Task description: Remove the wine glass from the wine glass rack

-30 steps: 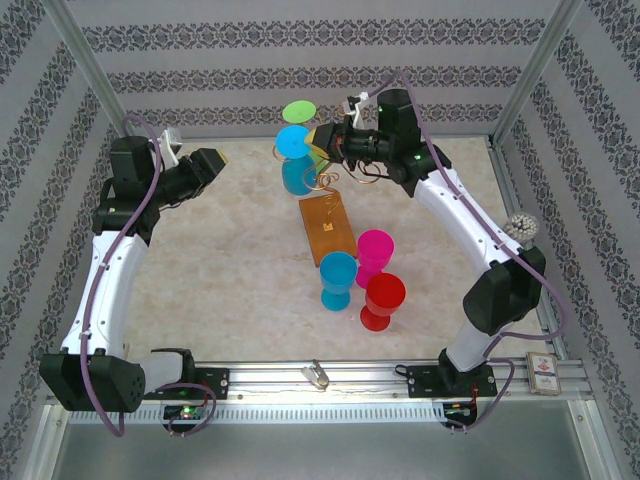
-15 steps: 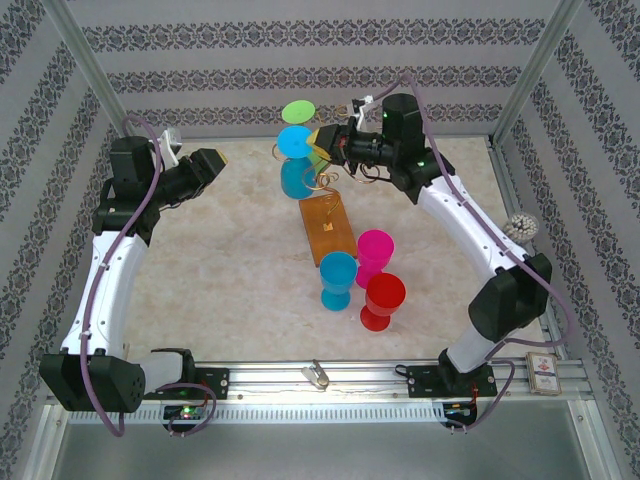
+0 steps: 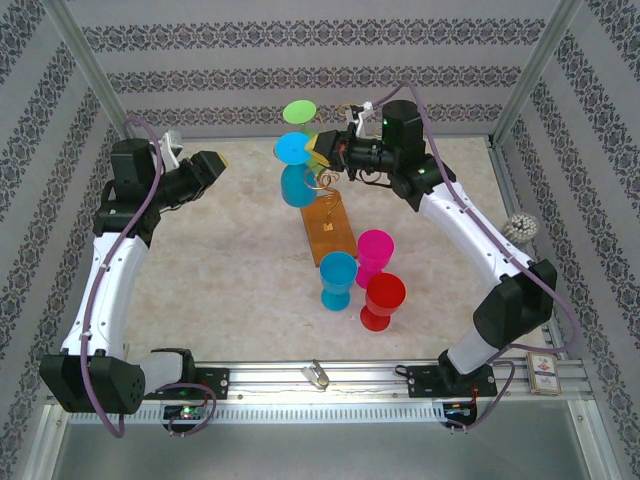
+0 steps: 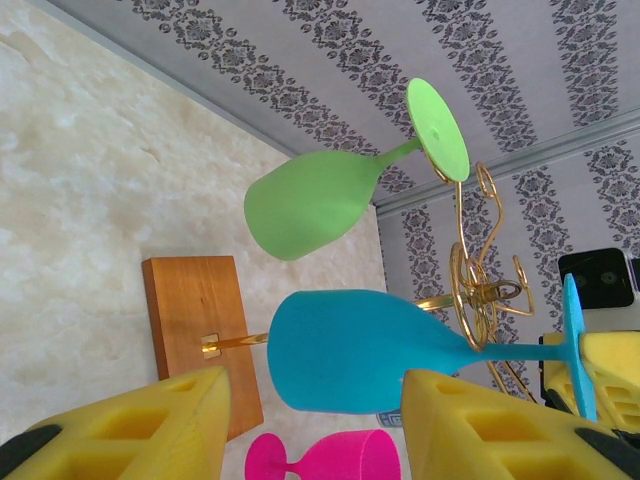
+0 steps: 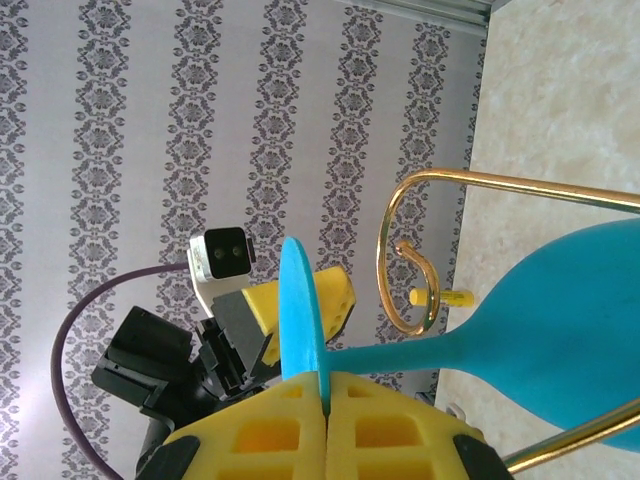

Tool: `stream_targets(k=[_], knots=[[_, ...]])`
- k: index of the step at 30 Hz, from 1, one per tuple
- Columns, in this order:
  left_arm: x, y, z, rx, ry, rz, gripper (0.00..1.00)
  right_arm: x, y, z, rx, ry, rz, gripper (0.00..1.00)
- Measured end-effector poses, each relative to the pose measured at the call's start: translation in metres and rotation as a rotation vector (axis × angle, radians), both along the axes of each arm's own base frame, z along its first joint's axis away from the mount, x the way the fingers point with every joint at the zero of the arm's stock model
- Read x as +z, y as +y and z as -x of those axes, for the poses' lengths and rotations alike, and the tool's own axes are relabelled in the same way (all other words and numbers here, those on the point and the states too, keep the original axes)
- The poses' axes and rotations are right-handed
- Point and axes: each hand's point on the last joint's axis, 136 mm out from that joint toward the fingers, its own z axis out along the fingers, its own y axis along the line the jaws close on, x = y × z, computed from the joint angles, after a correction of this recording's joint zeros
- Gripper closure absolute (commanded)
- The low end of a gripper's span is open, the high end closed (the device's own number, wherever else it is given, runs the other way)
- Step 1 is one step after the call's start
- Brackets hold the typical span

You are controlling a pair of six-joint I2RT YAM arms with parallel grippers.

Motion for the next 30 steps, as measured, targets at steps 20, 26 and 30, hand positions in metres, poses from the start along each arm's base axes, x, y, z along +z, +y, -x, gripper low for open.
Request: stream_targets(k=[20, 26, 30], knots=[[0.013, 0.000, 0.023, 0.008, -0.038, -0.006, 0.51, 0.012, 0.018, 0.038, 0.074, -0.037, -0.009, 1.00], [0.009, 0.005, 0.043, 0.032, -0.008, -0.041, 0.51, 0.018, 0.027, 0.066, 0.121, -0.096, 0.000, 1.00], [-0.001, 0.009, 0.064, 0.051, 0.023, -0.076, 0.51, 0.014, 0.036, 0.088, 0.160, -0.141, 0.019, 1.00]])
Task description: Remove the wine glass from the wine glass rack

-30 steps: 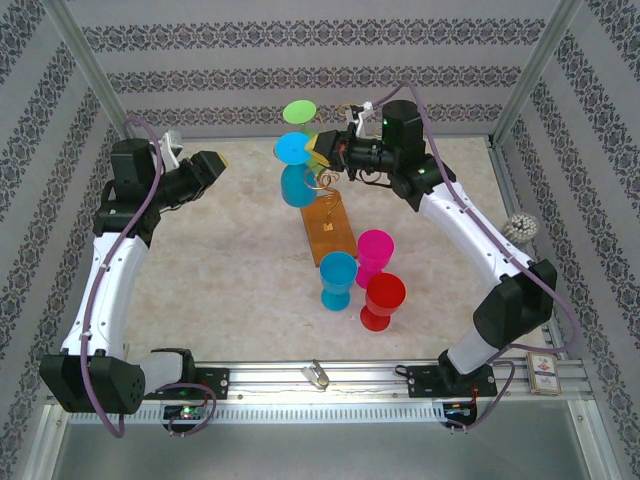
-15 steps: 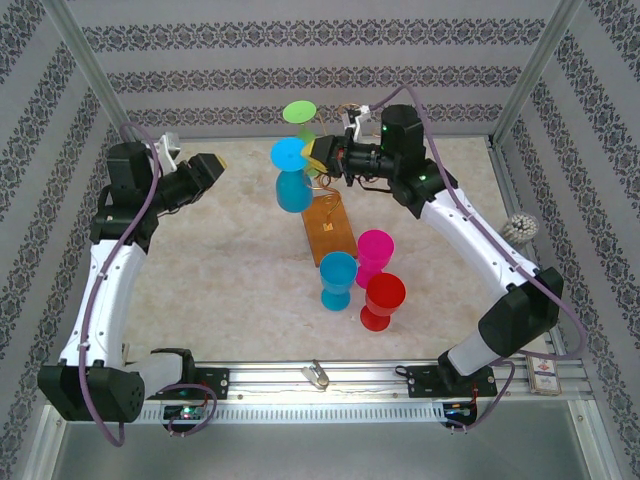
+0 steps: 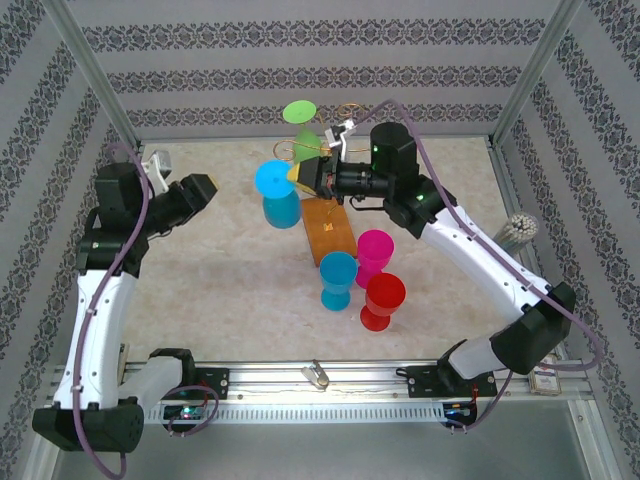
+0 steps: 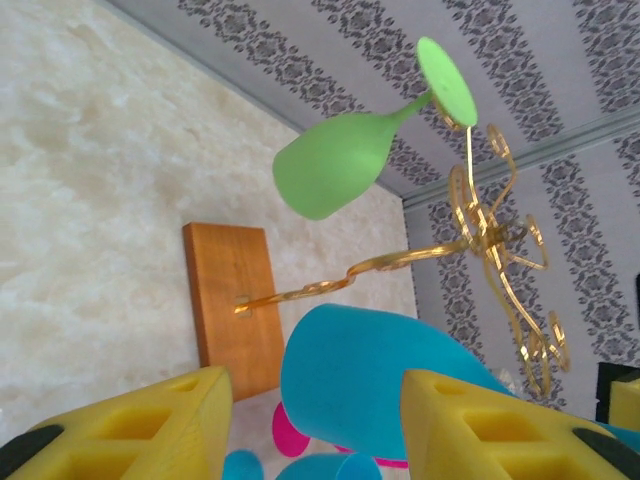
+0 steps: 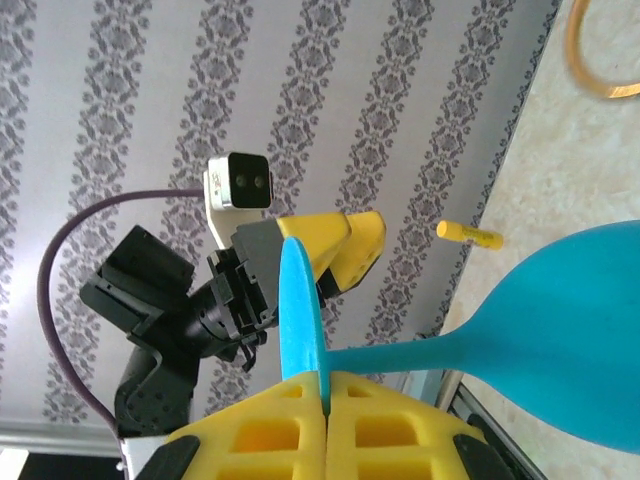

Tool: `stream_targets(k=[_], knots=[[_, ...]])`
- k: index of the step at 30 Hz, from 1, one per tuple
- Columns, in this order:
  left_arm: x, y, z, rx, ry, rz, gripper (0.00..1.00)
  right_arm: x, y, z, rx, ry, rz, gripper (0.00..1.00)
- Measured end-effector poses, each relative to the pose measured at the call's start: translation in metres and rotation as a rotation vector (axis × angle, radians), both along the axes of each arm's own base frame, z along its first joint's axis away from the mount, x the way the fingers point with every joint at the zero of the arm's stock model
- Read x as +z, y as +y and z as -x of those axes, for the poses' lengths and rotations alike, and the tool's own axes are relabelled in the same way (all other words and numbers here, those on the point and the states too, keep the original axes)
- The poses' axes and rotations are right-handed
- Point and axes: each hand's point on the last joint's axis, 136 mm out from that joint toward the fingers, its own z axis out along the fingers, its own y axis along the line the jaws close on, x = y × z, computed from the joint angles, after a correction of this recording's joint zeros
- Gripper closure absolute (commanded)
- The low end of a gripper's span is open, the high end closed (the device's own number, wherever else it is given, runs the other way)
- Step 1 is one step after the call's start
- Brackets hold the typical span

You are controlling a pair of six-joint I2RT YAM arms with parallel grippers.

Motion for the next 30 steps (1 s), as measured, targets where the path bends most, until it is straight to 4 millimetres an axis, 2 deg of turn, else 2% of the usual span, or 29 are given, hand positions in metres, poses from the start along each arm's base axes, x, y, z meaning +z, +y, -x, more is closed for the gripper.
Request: stream_targets(k=[6, 10, 16, 22, 30], knots=[[-0.029, 0.005, 0.037, 0.026, 0.079, -0.041, 0.52, -0.023, 0.019, 0.029, 0.066, -0.044, 0.056, 1.00], [-0.044, 0.008, 0.062, 0.040, 0.117, -0.062, 0.52, -0.051, 0.032, 0.049, 0.113, -0.082, 0.114, 1.00], [-0.072, 0.008, 0.086, 0.040, 0.197, -0.073, 0.52, -0.091, 0.048, 0.075, 0.171, -0.181, 0.207, 1.00], [-0.103, 0.008, 0.101, 0.031, 0.298, -0.080, 0.54, -0.127, 0.058, 0.095, 0.206, -0.320, 0.310, 1.00], [-0.113, 0.007, 0.109, 0.024, 0.353, -0.080, 0.52, -0.164, 0.071, 0.096, 0.194, -0.535, 0.441, 1.00]])
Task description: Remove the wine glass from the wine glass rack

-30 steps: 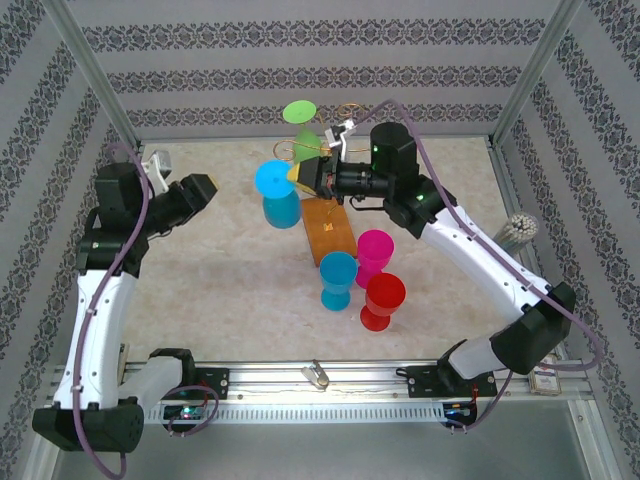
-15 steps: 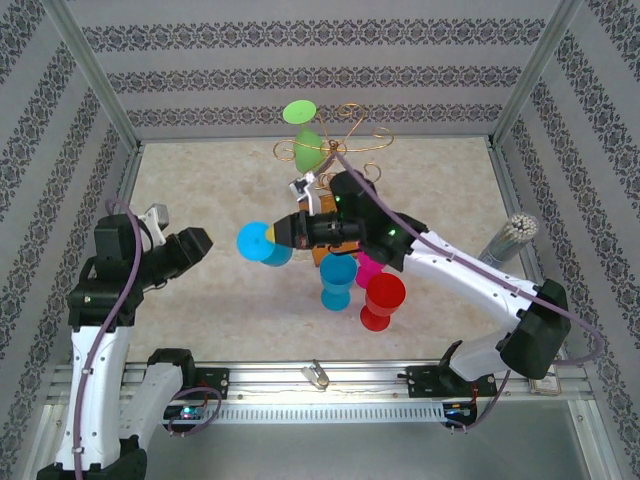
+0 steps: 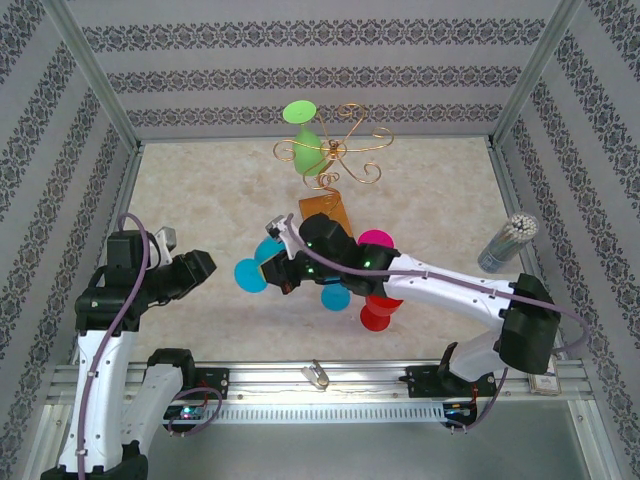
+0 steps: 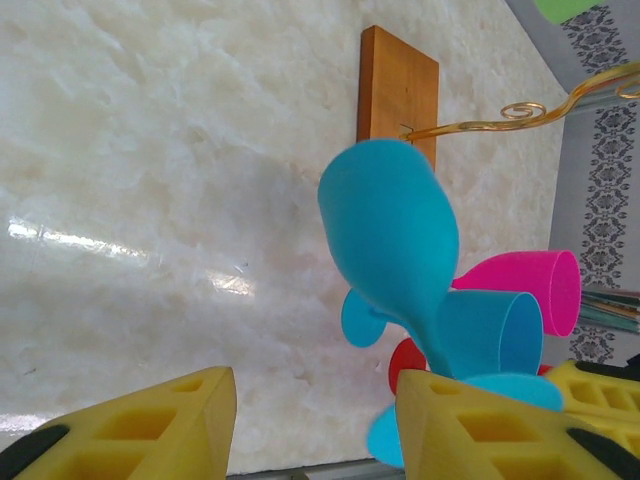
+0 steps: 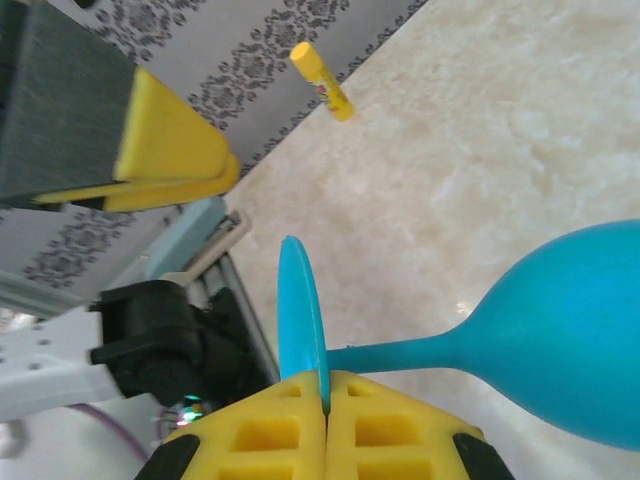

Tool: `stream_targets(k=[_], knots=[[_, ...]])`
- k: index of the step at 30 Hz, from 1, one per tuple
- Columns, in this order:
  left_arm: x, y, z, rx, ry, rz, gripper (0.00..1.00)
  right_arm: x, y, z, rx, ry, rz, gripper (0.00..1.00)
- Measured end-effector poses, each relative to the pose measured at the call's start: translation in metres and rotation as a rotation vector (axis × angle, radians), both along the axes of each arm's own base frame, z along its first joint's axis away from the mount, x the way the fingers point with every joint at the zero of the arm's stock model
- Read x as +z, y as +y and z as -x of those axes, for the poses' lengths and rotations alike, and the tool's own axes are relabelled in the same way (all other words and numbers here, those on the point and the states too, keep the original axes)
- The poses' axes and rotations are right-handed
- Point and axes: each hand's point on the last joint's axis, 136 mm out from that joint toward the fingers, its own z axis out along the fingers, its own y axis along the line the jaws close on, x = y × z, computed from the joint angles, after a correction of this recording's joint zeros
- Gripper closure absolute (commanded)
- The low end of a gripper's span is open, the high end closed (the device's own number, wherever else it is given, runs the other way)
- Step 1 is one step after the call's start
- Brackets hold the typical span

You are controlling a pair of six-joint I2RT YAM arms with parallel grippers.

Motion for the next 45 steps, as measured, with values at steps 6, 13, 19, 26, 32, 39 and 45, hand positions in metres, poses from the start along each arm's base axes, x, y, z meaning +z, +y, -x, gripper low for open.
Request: stream_targets(k=[6, 13, 19, 26, 32, 39, 45], knots=[[-0.005, -0.004, 0.001, -0.013, 0.027, 0.024, 0.49, -0.025, 0.015, 0.005, 0.020, -0.221, 0.107, 1.00], [-0.019, -0.015, 0.004, -0.027, 0.112, 0.105, 0.49, -0.050, 0.024, 0.009, 0.017, -0.469, 0.229, 1.00], [-0.023, -0.021, 0.004, -0.037, 0.163, 0.156, 0.48, -0.055, 0.025, -0.001, -0.034, -0.622, 0.297, 1.00], [-0.027, -0.028, 0.007, -0.036, 0.208, 0.215, 0.50, -0.059, 0.028, 0.001, -0.068, -0.775, 0.340, 1.00], [-0.029, -0.031, 0.008, -0.029, 0.232, 0.250, 0.51, -0.060, 0.028, -0.002, -0.099, -0.826, 0.355, 1.00], [-0.030, -0.033, 0.003, -0.020, 0.233, 0.277, 0.52, -0.048, 0.032, 0.000, -0.126, -0.875, 0.334, 1.00], [-0.033, -0.034, -0.003, -0.008, 0.237, 0.296, 0.53, -0.043, 0.036, 0.004, -0.129, -0.903, 0.323, 1.00]])
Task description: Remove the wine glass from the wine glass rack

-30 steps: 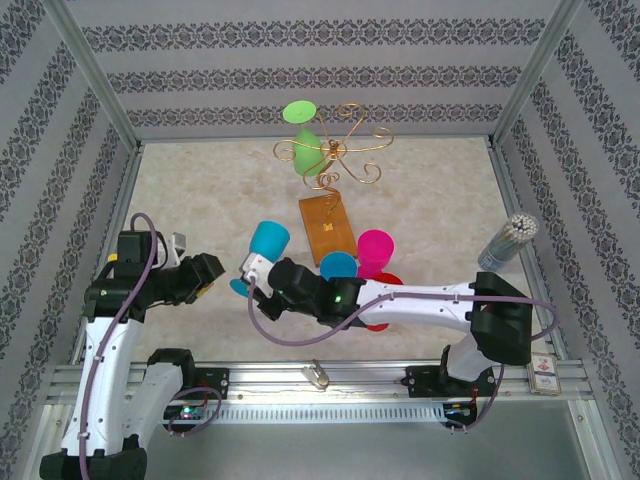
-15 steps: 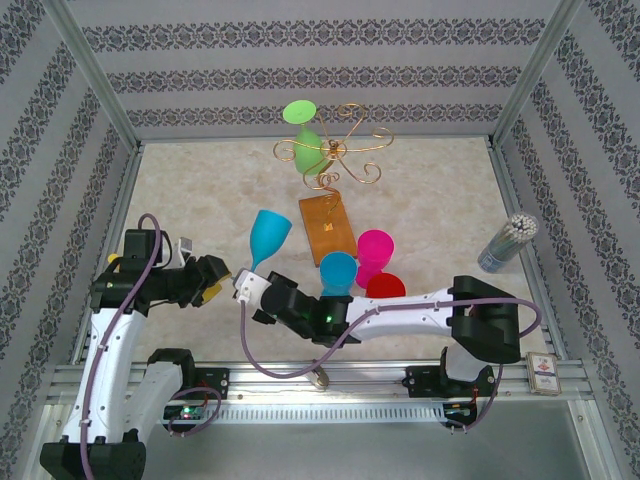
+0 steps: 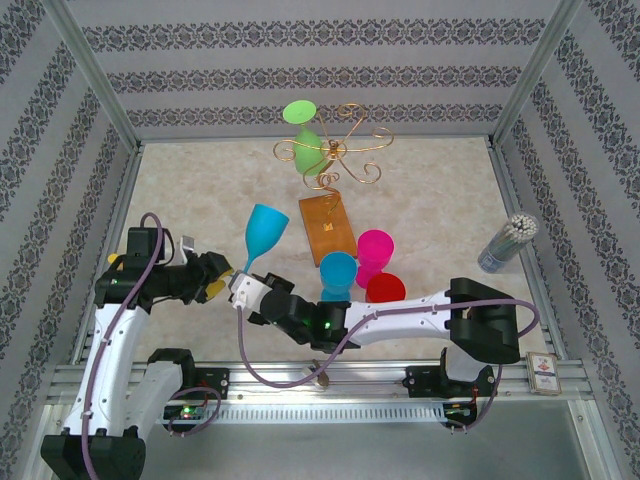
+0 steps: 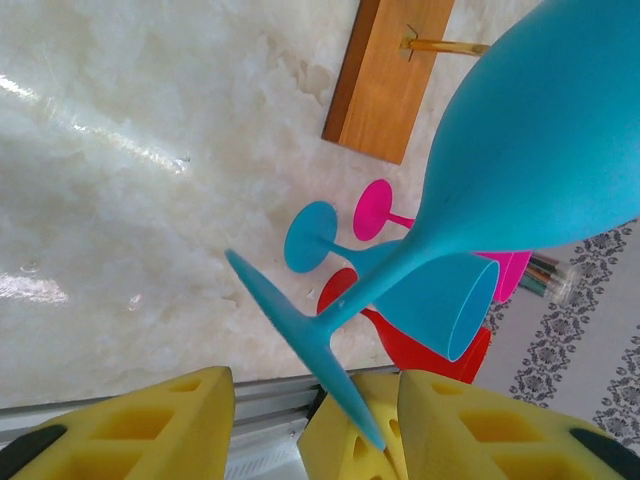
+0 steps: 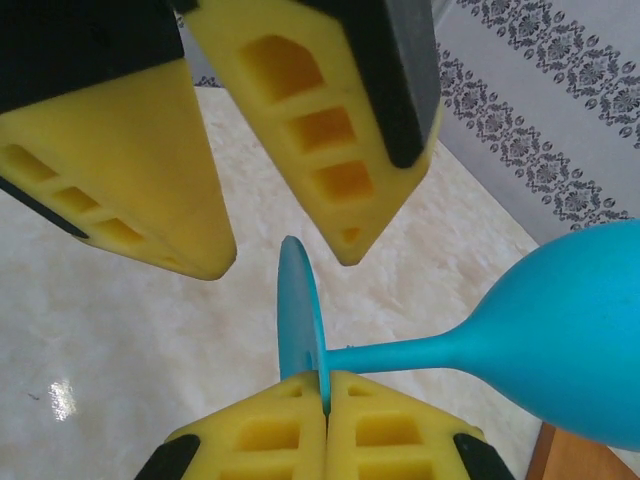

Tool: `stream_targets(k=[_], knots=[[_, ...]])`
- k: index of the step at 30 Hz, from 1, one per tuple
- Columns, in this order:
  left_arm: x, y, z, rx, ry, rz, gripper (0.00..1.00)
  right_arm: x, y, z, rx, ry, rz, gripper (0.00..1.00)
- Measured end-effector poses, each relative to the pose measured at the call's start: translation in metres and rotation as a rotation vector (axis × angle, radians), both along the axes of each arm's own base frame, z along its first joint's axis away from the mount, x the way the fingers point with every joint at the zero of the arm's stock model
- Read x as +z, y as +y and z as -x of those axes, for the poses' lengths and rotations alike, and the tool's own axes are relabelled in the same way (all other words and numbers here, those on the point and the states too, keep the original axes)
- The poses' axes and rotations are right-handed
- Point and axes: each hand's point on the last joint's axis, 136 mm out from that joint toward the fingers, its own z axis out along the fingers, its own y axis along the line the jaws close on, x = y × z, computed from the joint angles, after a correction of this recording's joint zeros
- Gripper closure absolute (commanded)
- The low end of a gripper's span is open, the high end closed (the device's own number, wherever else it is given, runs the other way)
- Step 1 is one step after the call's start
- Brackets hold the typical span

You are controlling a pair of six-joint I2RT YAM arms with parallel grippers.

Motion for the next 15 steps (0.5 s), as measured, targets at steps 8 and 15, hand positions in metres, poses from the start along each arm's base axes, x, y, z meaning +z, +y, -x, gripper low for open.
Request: stream_targets(k=[8, 15], knots=[[0.003, -0.001, -0.010, 0.013, -0.014, 0.020, 0.58, 0.000, 0.001, 0.003, -0.004, -0.022, 0.011, 1.00], [0.002, -0.001, -0.012, 0.019, -0.015, 0.027, 0.60, -0.001, 0.001, 0.001, -0.017, -0.036, 0.014, 1.00]])
